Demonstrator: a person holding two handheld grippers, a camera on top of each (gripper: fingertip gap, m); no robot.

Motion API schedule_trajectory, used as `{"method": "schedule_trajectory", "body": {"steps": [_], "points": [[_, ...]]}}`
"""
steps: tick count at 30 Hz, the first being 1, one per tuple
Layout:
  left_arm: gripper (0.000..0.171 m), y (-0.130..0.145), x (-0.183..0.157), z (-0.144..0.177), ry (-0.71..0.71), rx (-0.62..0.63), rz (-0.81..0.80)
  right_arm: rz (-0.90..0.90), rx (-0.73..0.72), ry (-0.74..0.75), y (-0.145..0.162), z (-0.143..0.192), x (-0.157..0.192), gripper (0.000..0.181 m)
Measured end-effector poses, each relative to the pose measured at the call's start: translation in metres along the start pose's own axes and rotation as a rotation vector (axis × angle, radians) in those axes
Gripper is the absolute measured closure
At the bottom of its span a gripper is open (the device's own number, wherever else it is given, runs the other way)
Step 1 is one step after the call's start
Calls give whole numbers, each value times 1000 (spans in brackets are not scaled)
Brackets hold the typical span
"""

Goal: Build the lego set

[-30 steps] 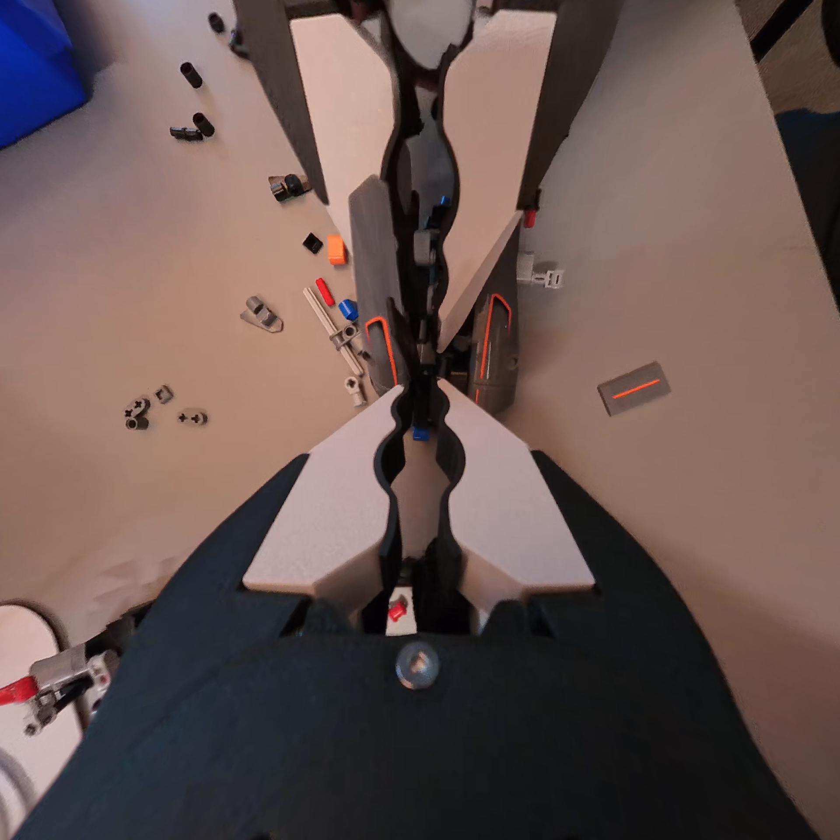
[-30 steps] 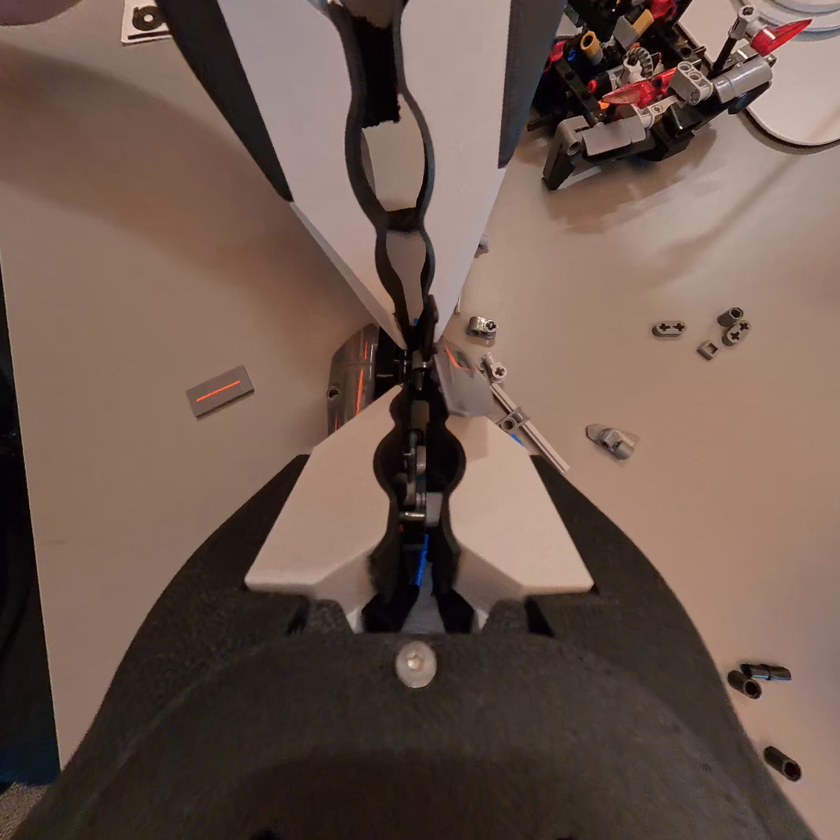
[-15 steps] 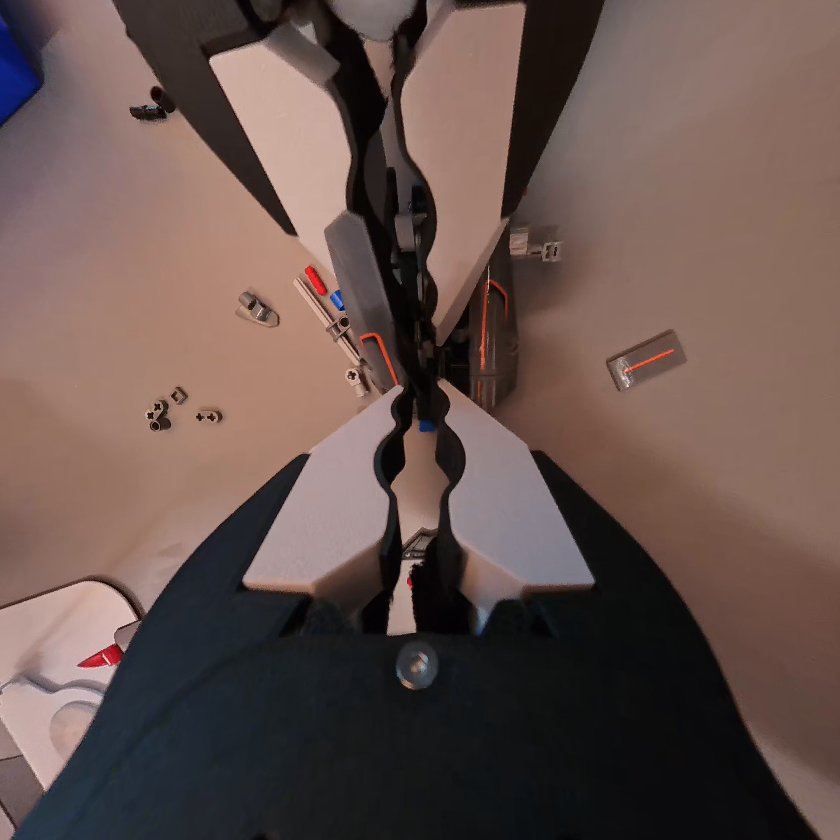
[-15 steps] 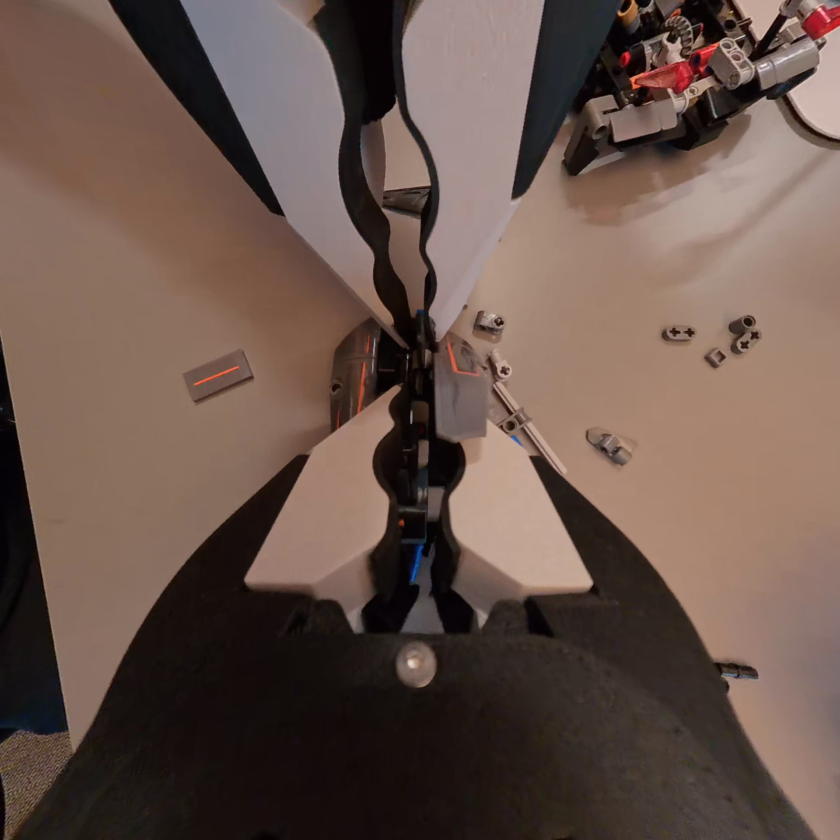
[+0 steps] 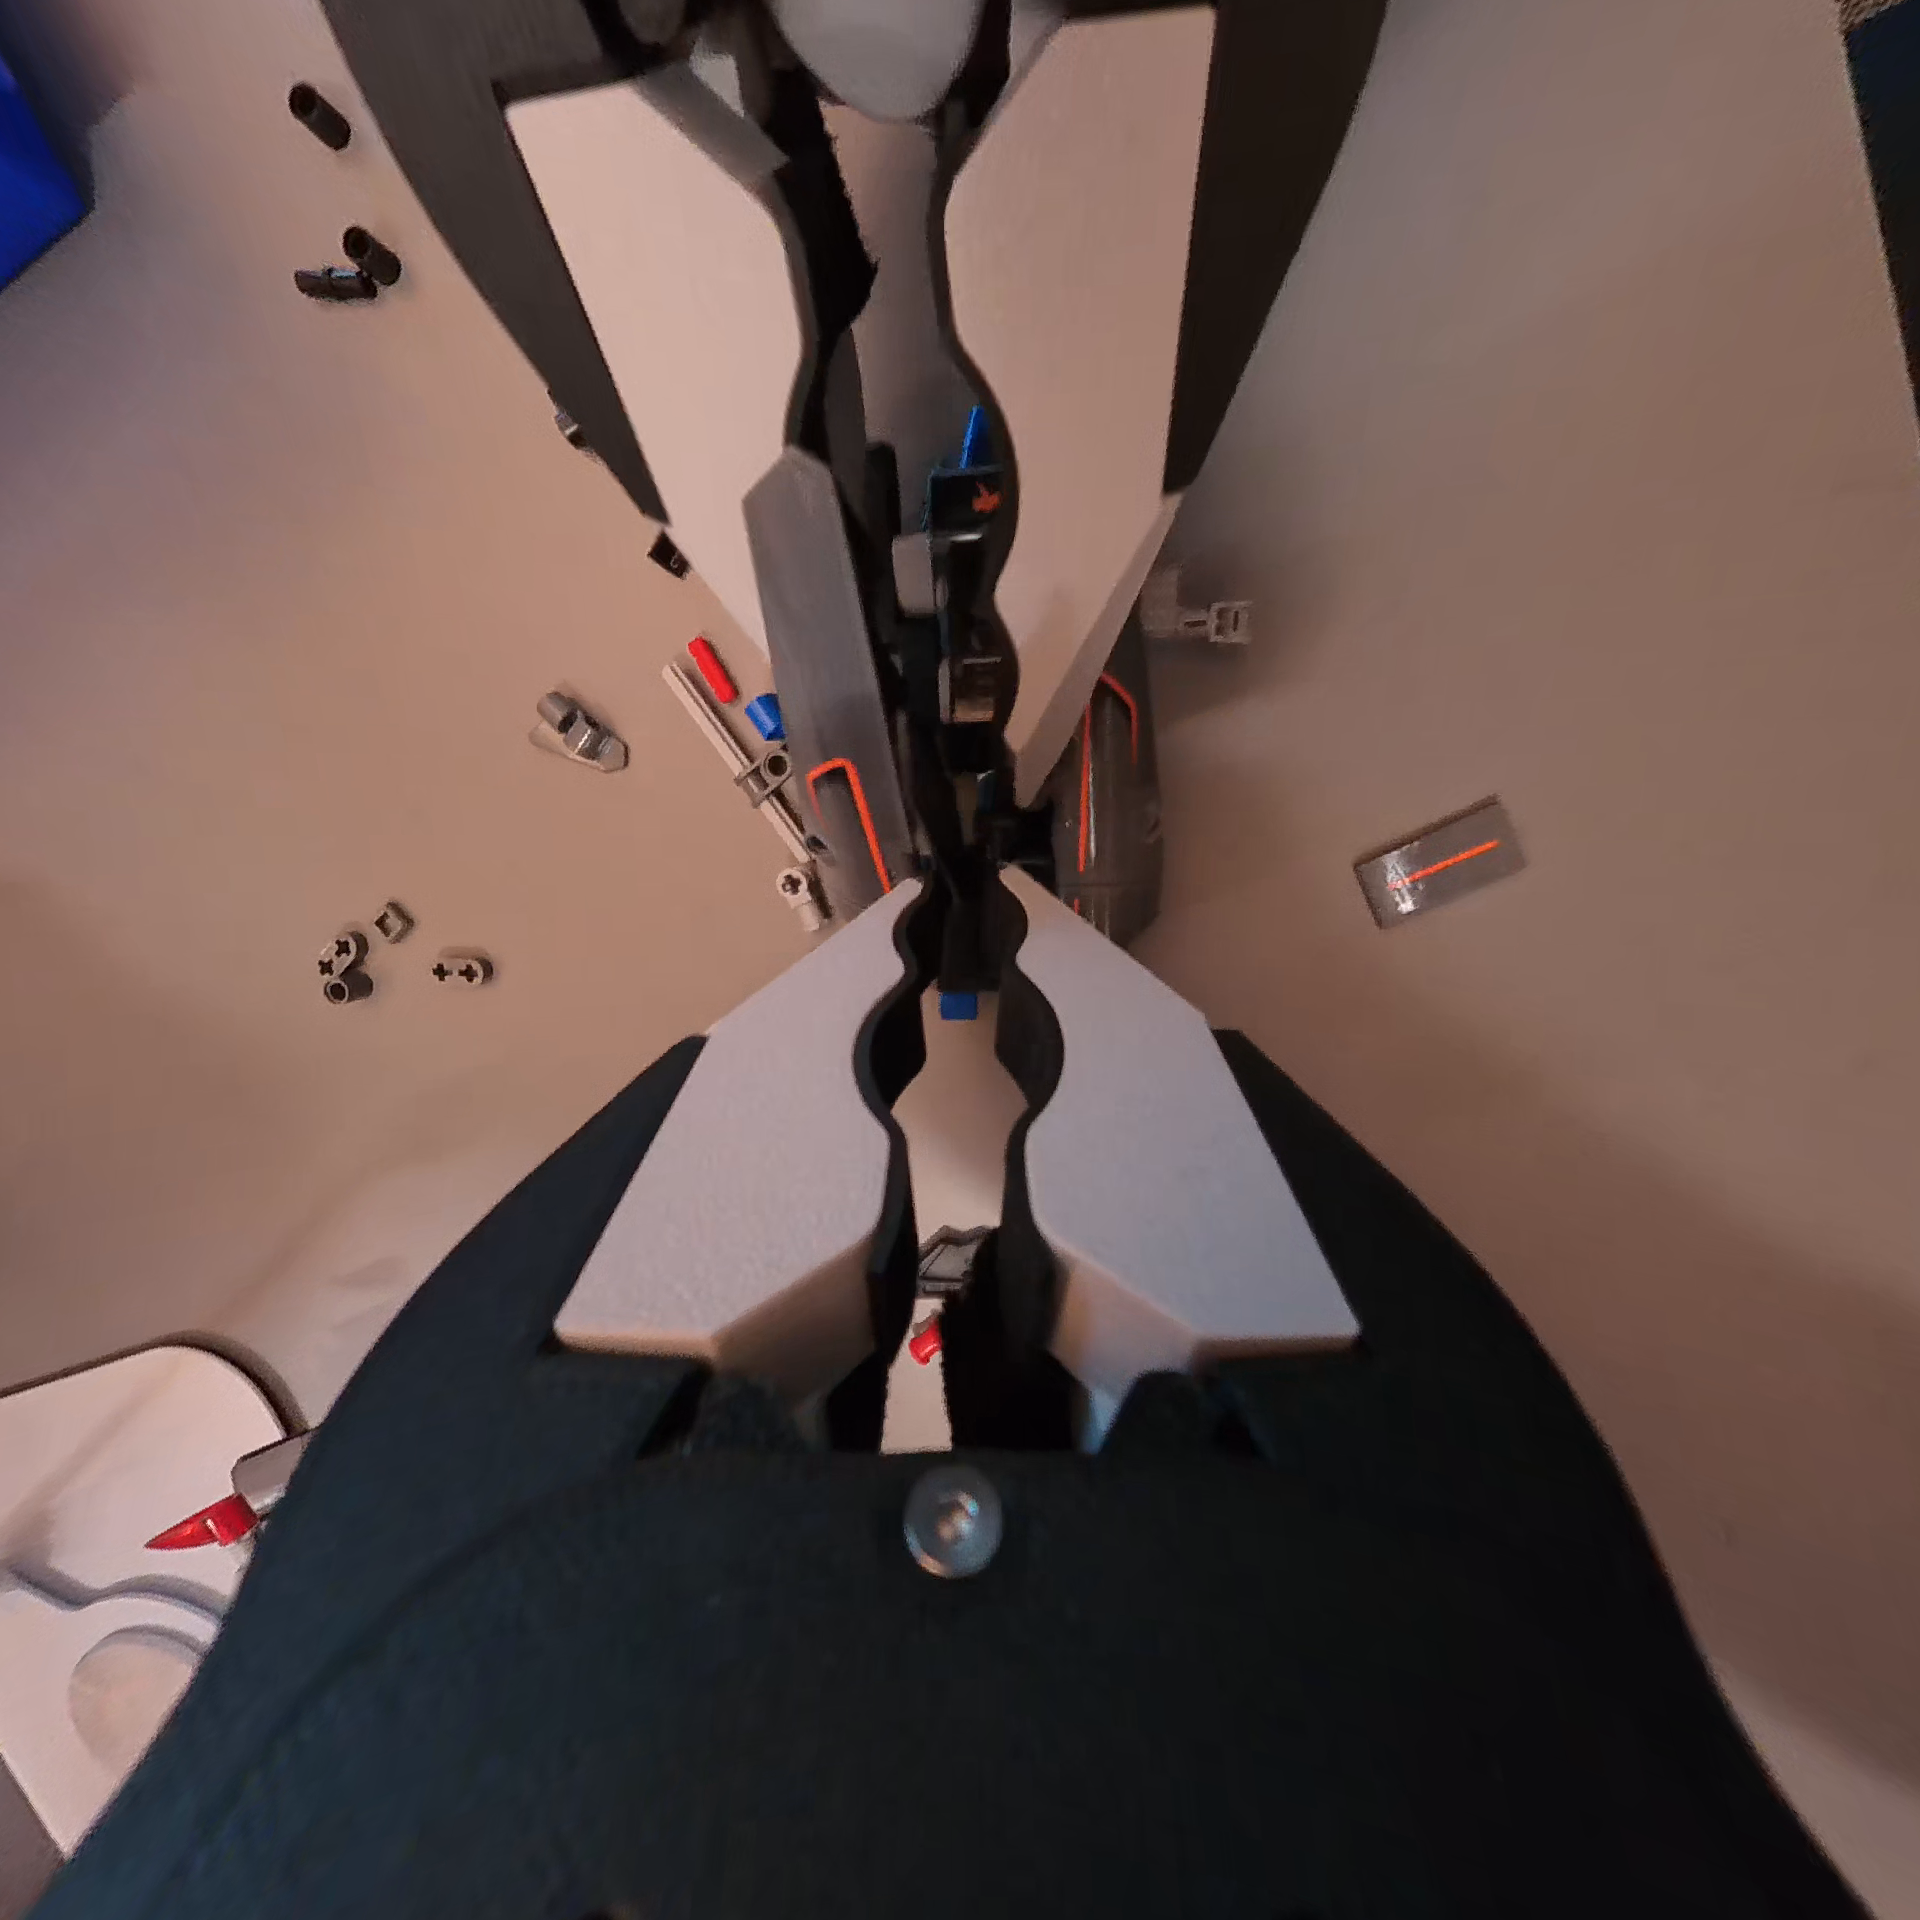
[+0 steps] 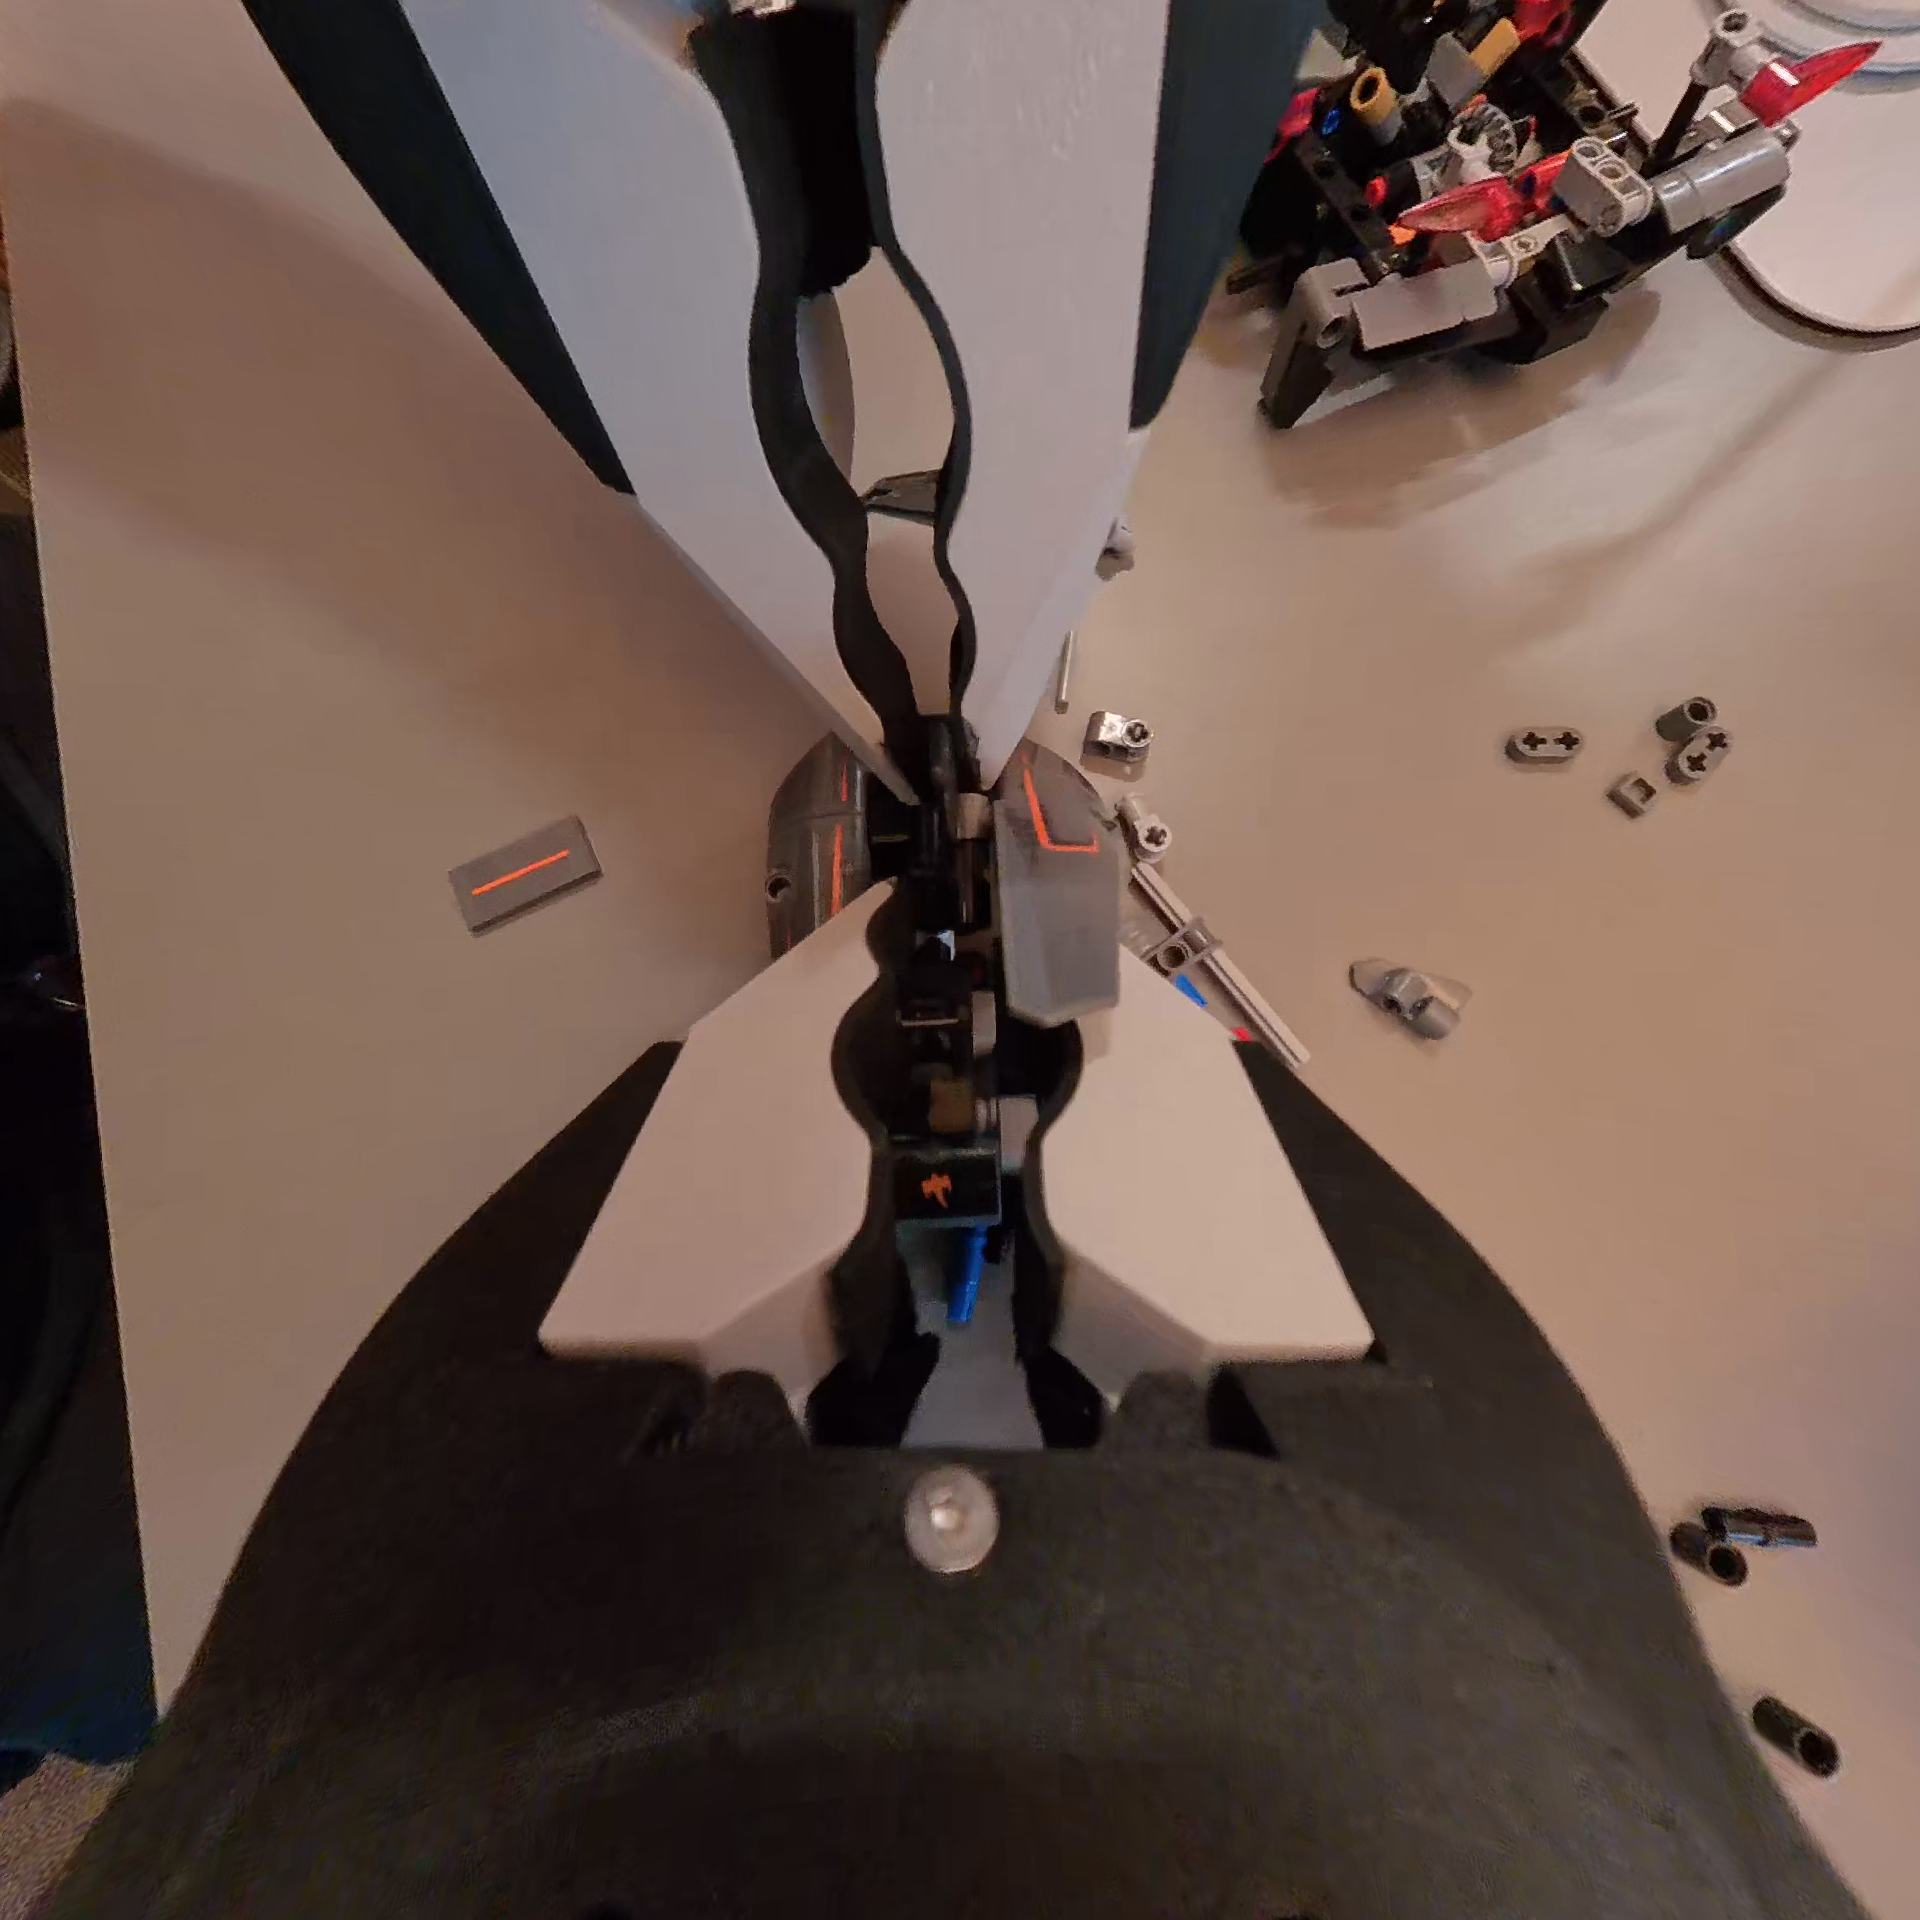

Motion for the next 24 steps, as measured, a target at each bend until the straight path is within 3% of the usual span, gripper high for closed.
{"method": "schedule_trajectory", "body": {"steps": [7, 18, 24], "points": [[167, 0, 1, 0, -7, -5, 5, -18, -31, -8, 2, 0, -1, 175], [167, 21, -3, 0, -41, -198, 140, -19, -68, -25, 2, -5, -1, 176], [167, 32, -8, -2, -58, -235, 173, -5, -68, -23, 0, -8, 1, 176]]}}
Point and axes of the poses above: each gripper's, where its closed fingertips meet, z back along the fingers, y out of its underside, x = y × z across the jaws, the point moved 9 cm from there along z, back along the fingers, and after that the axes turned 2 degrees about -x, right-handed, at the moved point
